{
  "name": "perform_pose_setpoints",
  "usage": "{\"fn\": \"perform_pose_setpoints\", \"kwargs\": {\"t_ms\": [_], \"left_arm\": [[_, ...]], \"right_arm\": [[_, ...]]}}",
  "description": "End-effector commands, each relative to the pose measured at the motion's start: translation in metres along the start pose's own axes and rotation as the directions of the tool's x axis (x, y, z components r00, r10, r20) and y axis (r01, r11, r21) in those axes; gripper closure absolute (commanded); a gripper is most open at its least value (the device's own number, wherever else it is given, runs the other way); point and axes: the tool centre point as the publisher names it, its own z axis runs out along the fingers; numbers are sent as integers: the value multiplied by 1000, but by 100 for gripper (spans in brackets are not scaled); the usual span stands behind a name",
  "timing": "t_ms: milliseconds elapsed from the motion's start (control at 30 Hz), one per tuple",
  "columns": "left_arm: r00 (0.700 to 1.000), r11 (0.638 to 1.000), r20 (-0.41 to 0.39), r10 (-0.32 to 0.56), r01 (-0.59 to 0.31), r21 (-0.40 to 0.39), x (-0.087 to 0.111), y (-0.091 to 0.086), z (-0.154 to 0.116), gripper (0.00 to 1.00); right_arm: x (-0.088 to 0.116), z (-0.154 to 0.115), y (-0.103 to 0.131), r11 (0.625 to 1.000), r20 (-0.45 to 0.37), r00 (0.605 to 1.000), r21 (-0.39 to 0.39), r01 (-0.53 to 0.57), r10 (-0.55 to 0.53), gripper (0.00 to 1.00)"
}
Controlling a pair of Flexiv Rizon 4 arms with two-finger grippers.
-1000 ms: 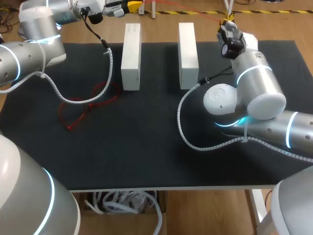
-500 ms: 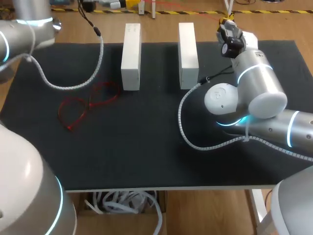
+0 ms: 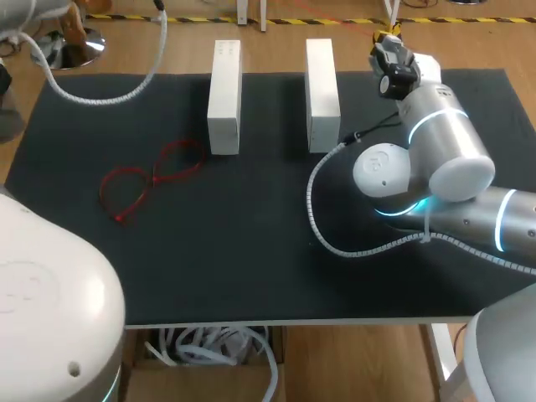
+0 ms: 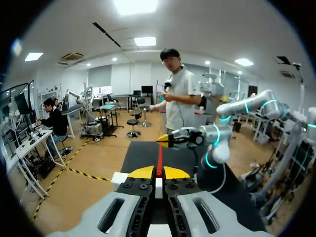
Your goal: Grab the tape and strap the tape.
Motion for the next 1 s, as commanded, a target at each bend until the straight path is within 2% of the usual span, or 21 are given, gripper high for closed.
{"fn": "perform_pose_setpoints", "kwargs": {"t_ms": [33,67,933,1000], "left_arm": [[995,790,91,31,31,-612,6,-11,1,100],[994,775,97,41,29,-631,6,-12,1,100],[994,775,97,41,29,-631,6,-12,1,100],[994,748,106,36,44,-662,5,-14,1,100]], "right_arm": [[4,-1,4,1000,7,1000,13,10,-10,100],[4,-1,4,1000,9,1000,16,15,-15,100],[3,-6,-1,992,34,994,74,103,-105,100],[2,-7,-2,992,34,994,76,102,-105,100]]}}
